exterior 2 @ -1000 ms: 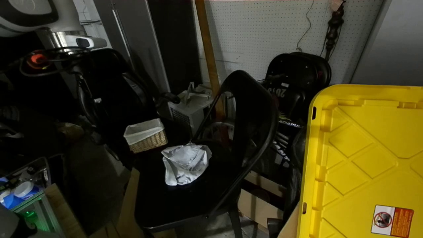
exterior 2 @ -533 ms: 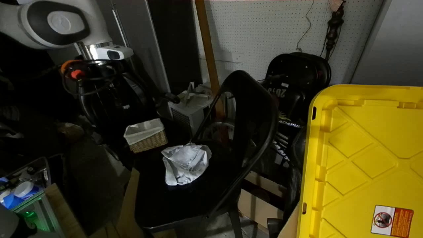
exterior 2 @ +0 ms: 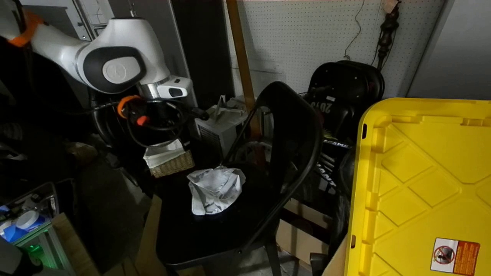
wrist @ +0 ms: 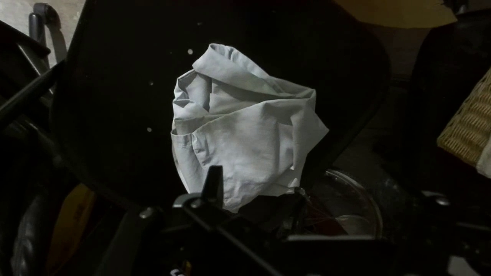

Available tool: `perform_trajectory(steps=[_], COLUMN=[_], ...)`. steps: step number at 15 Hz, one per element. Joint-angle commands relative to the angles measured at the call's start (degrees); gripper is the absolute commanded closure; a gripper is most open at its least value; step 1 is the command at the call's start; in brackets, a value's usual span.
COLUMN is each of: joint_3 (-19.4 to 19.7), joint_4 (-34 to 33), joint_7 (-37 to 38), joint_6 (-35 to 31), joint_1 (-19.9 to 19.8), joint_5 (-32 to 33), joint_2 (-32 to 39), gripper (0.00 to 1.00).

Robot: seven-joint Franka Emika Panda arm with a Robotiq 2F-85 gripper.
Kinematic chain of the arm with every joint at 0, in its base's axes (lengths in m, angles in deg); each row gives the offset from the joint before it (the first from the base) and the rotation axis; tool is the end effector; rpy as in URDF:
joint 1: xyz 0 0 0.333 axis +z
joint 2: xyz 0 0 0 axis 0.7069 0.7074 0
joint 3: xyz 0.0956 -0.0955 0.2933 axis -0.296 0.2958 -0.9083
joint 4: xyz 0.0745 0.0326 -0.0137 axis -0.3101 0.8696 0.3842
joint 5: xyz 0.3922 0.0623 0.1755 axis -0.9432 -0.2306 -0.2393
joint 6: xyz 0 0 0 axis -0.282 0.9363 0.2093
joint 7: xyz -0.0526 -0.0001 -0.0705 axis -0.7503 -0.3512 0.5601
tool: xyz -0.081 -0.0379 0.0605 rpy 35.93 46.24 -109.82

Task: Remove the towel from the chair and put it in the basket

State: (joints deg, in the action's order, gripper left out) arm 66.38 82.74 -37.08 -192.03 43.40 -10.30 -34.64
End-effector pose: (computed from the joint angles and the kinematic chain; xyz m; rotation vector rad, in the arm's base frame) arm 0.4722 -0.0106 0.3077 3.1283 -0.2117 0.1495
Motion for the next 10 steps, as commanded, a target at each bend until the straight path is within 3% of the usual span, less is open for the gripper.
perform_trajectory(steps=[1, 4, 7, 10], joint_3=[4.84, 7.37, 7.34, 6.04], joint_4=[-0.28, -1.55, -4.27, -7.05], joint_7=[-13.08, -25.99, -39.08, -45.54], joint_6=[-6.21, -7.56, -6.16, -6.22], joint_1=[0.15, -0.35, -2.59, -5.79], joint_5=[-8.87, -20.27, -31.15, -35.19], joint_2=[5.75, 10.47, 15.45, 20.73], gripper=[0.0, 0.0, 0.0, 0.0])
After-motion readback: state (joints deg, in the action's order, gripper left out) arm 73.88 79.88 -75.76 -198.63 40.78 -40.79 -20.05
